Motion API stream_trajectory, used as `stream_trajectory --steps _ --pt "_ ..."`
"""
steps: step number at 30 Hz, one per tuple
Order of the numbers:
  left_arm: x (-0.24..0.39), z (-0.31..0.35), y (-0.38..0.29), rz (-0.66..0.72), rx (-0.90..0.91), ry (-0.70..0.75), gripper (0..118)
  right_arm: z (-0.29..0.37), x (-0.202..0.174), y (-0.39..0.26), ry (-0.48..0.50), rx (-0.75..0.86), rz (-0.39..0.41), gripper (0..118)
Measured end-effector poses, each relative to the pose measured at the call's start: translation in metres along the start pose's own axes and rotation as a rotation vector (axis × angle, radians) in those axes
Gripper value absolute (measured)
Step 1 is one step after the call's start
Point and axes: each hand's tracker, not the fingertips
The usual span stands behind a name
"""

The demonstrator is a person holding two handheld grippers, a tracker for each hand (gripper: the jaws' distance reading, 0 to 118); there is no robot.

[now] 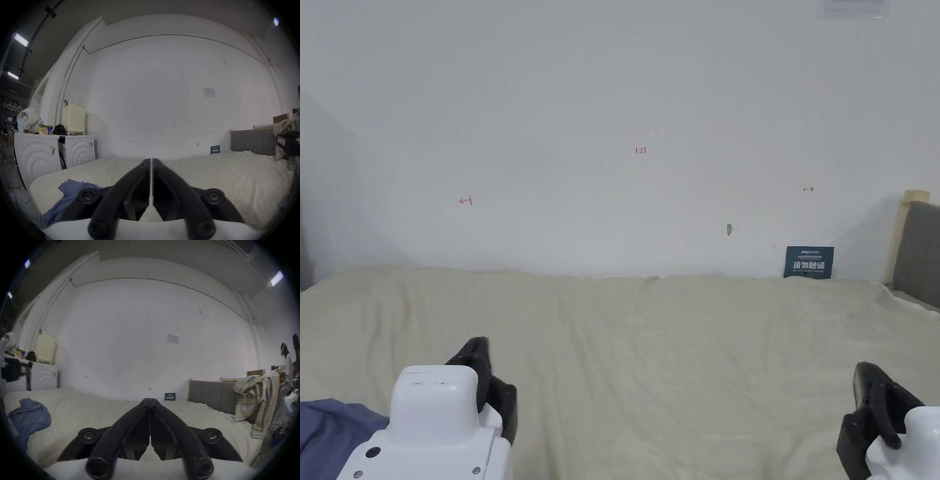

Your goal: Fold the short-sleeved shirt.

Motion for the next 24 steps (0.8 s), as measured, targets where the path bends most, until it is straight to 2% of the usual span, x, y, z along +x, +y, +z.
stream_trajectory --steps 1,2,3,5,12,15,19,24 --pt "-0.001 0.001 0.0 -0.012 0.023 0.024 2 0.001 -0.001 -0.001 -0.022 0.009 -0.009 0" --pt "-0.005 0.001 0.0 0.012 0.019 -0.027 2 0.001 0.004 -0.001 0.071 0.006 -0.071 0" --pt "-0.007 0.0 0.001 0.023 0.004 -0.043 2 0.001 0.006 0.0 0.1 -0.007 -0.091 0" --pt "-0.005 -0.002 0.002 0.016 -0.011 -0.026 2 0.0 0.002 -0.001 0.042 -0.01 -0.057 0" --pt "-0.009 -0.001 -0.003 0.016 -0.033 -0.025 1 0.001 0.0 0.0 0.037 -0.013 -0.061 0" --pt "-0.025 0.011 -0.004 -0.026 -0.04 0.013 1 -0.002 -0.025 -0.001 0.071 -0.007 0.012 0" --pt "-0.079 0.041 -0.007 -0.134 -0.078 0.158 1 -0.008 -0.087 -0.002 0.259 -0.046 -0.044 0" --pt "-0.146 0.083 -0.01 -0.153 -0.118 0.358 1 0.001 -0.16 -0.002 0.492 -0.066 -0.083 0"
